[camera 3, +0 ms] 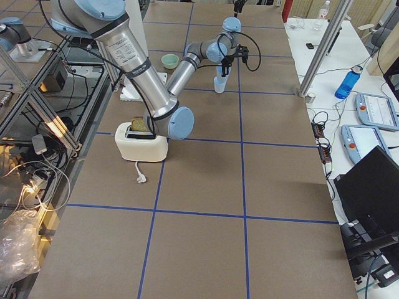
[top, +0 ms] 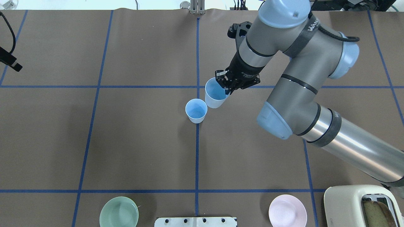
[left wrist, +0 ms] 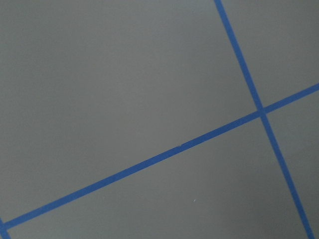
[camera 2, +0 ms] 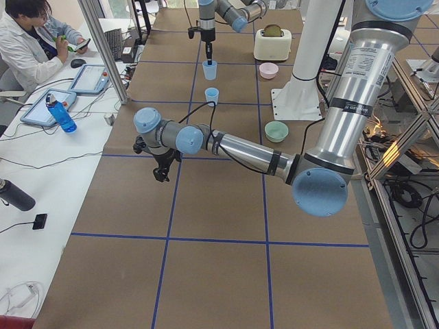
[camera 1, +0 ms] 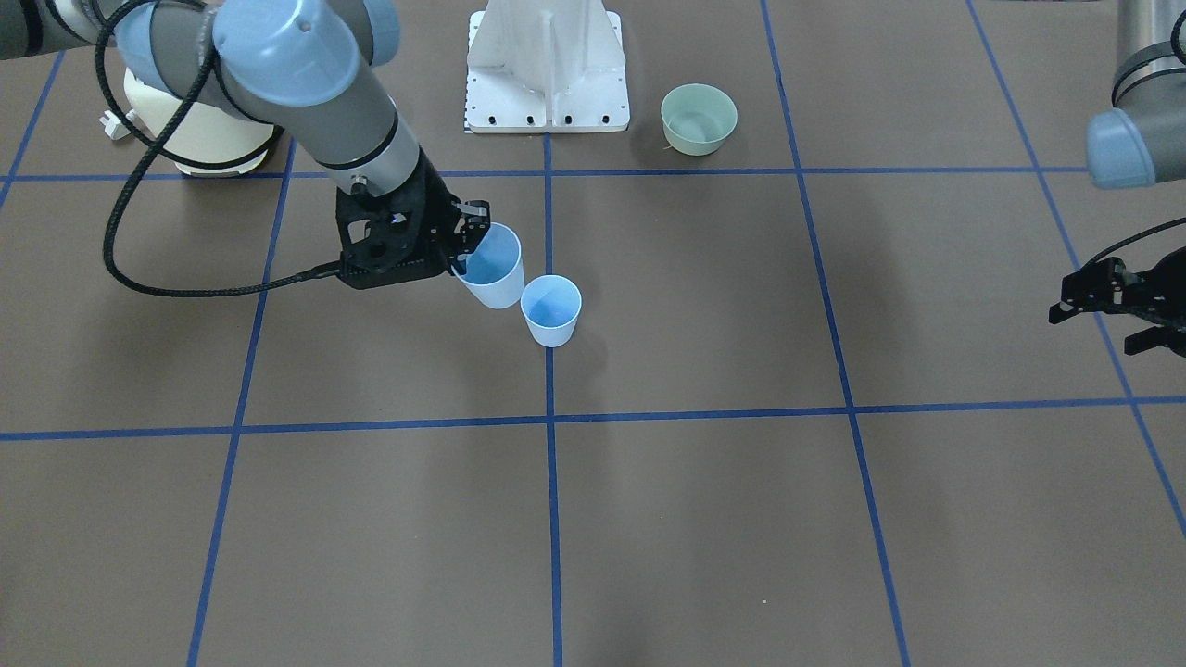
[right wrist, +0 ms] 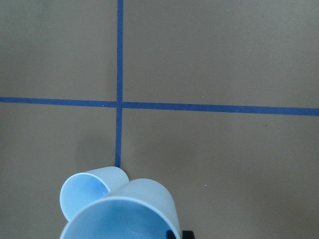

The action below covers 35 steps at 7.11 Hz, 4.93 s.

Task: Stack blue cups with both arms

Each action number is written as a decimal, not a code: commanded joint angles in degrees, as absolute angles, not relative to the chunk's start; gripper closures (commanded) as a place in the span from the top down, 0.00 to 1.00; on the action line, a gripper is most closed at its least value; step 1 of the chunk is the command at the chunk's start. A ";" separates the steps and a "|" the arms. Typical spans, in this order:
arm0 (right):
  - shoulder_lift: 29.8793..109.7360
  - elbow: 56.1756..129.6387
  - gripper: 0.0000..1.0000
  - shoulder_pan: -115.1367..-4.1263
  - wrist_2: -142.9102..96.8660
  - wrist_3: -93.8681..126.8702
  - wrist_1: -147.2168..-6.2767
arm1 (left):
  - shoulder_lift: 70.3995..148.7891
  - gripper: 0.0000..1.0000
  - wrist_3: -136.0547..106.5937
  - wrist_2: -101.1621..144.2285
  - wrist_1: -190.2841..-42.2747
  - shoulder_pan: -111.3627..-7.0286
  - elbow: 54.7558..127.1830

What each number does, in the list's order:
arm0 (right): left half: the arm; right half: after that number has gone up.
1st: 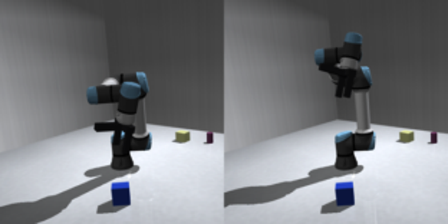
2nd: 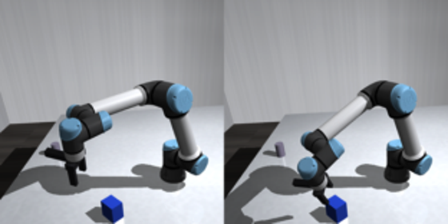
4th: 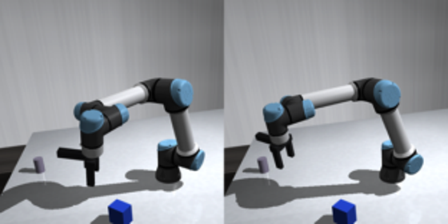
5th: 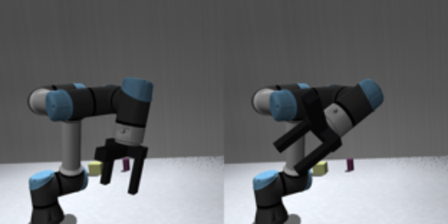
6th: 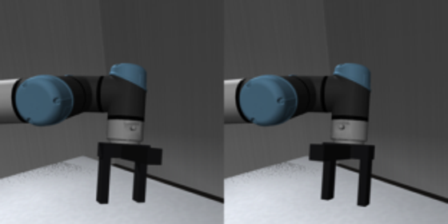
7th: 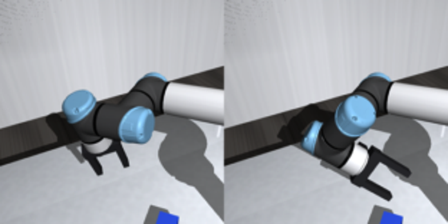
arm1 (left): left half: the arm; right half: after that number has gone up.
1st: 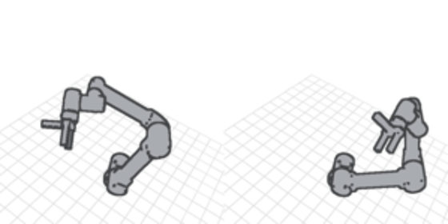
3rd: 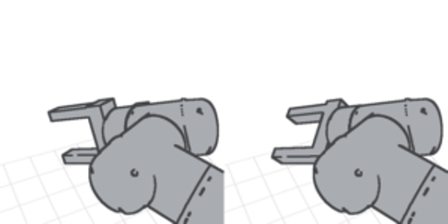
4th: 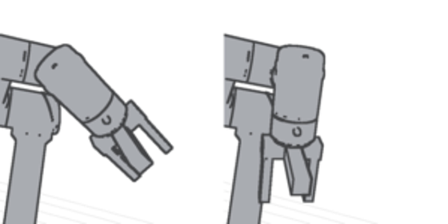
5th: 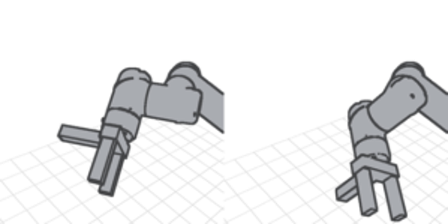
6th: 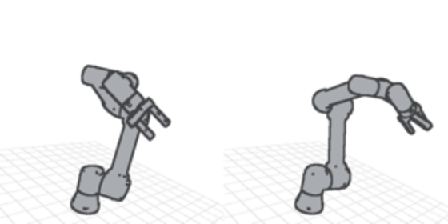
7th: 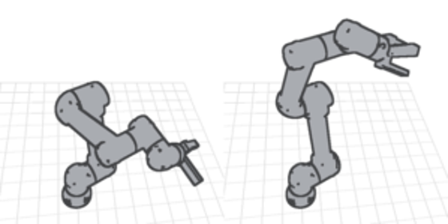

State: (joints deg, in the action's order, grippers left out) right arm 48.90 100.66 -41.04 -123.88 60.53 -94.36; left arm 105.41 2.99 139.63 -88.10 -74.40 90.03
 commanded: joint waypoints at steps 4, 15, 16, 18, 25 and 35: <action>44.56 96.69 0.11 -34.54 -117.07 61.88 -94.92 | 103.80 0.98 3.87 139.66 -88.59 -74.53 89.65; 44.73 92.11 0.27 -34.89 -115.05 59.85 -90.35 | 103.62 0.98 3.78 139.66 -88.59 -74.44 89.30; 44.74 92.11 0.68 -34.89 -115.05 60.03 -90.35 | 103.71 0.98 3.78 139.66 -88.59 -74.53 89.30; 44.56 92.28 1.00 -35.33 -115.14 60.12 -90.09 | 104.06 0.98 3.61 139.66 -88.51 -74.79 89.38; 65.54 98.52 1.00 -55.60 -117.49 40.79 -84.55 | 102.67 0.99 3.78 139.40 -87.45 -81.20 89.30; 92.28 98.61 1.00 -86.30 -130.17 12.52 -88.66 | 99.33 0.99 4.22 136.15 -79.80 -85.34 90.35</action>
State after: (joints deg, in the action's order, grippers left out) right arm 91.53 98.44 -84.72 -130.17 16.39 -86.44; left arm 100.25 4.19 137.39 -79.82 -85.27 90.26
